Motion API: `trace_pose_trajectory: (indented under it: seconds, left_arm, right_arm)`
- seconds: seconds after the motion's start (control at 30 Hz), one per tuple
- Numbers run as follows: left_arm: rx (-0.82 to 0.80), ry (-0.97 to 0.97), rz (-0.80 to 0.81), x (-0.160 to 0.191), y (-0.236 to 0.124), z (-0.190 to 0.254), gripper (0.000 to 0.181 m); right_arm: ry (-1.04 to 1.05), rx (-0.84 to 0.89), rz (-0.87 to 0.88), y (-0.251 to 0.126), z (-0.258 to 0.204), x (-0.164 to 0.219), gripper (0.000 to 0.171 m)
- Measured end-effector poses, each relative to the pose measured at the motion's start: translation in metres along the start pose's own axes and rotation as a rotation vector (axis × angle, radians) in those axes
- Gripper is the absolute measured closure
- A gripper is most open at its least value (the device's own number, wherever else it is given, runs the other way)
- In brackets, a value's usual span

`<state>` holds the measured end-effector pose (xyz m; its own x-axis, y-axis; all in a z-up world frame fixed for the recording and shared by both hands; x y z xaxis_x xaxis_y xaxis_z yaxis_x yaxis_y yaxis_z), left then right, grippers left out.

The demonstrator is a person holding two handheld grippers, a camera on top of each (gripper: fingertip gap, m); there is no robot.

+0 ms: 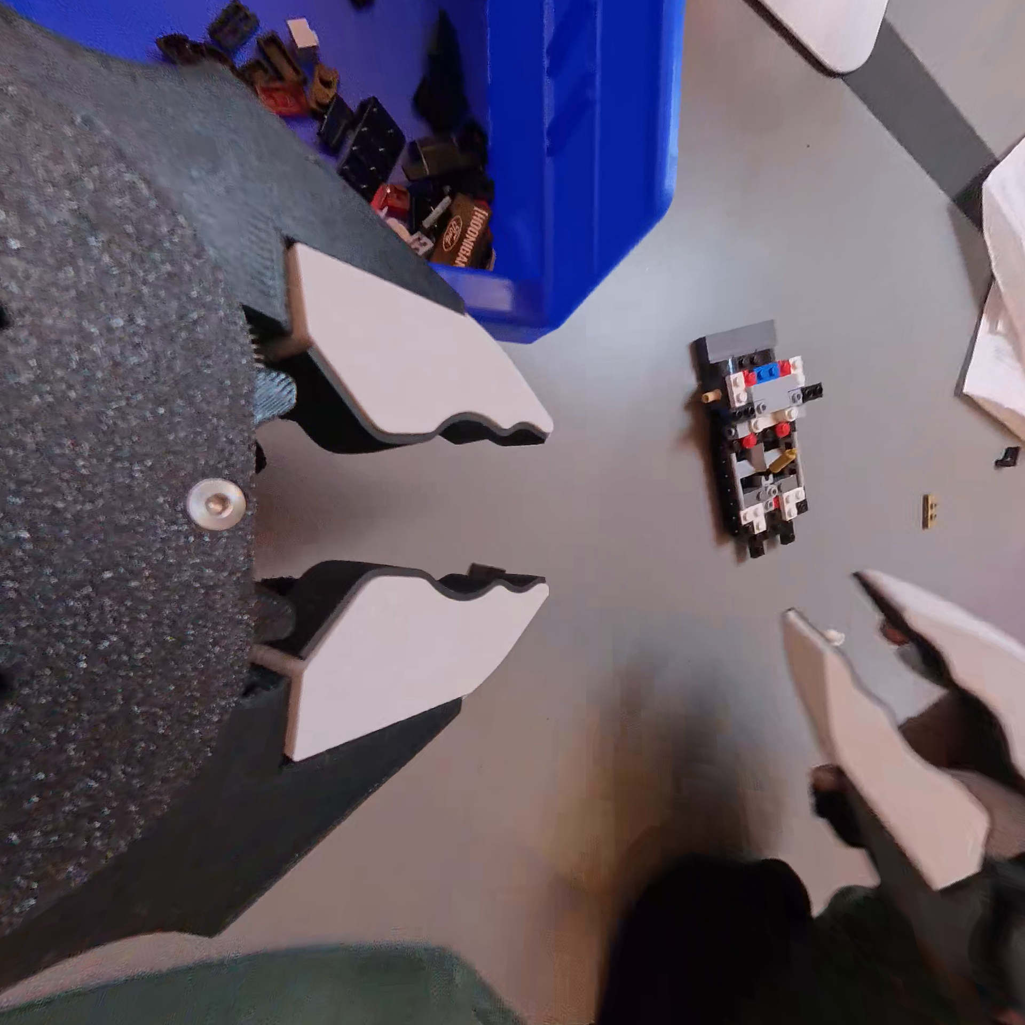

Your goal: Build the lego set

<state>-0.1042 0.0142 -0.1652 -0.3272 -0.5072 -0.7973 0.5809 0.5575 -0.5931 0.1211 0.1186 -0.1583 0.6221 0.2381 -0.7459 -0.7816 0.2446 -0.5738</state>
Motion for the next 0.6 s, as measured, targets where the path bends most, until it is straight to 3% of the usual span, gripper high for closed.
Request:
trace_pose_trajectory:
  seconds: [0.17,0.37,0.6]
  left_arm:
    - [-0.006,0.035,0.000,0.000,0.003,0.003,0.141]
    - [-0.008,0.047,-0.004,0.002,0.008,0.004,0.144]
    - [-0.012,0.057,-0.023,0.005,0.012,0.003,0.147]
  right_arm:
    - [0.208,-0.080,-0.255,-0.030,0.033,0.052,0.137]
    - [0.341,-0.137,-0.402,-0.057,0.044,0.090,0.139]
    - [0.445,0.066,-0.478,-0.064,0.070,0.113,0.142]
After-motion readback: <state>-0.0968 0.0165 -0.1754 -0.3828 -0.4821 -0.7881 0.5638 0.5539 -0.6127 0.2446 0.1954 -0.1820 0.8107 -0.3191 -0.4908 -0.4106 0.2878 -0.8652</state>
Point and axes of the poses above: each gripper's, where its closed fingertips meet, y out along the fingers, x out of its underside, z = x × y across the jaws, the point moved 9 cm from there along -y, back along the fingers, and after that the axes turned 1 degree about z, right-handed, at the moved point
